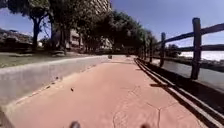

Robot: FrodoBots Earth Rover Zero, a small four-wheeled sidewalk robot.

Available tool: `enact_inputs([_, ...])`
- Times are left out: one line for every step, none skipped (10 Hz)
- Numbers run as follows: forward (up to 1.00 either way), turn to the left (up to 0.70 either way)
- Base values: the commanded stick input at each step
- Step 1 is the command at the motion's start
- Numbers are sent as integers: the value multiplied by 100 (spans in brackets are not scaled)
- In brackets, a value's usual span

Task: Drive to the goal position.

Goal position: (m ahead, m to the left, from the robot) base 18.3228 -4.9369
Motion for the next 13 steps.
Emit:
enact_inputs([100,0])
enact_inputs([100,0])
enact_inputs([100,-11])
enact_inputs([100,-39])
enact_inputs([100,-40])
enact_inputs([100,-40])
enact_inputs([100,-40])
enact_inputs([100,-40])
enact_inputs([100,-40])
enact_inputs([100,-40])
enact_inputs([100,-16])
enact_inputs([100,0])
enact_inputs([100,0])
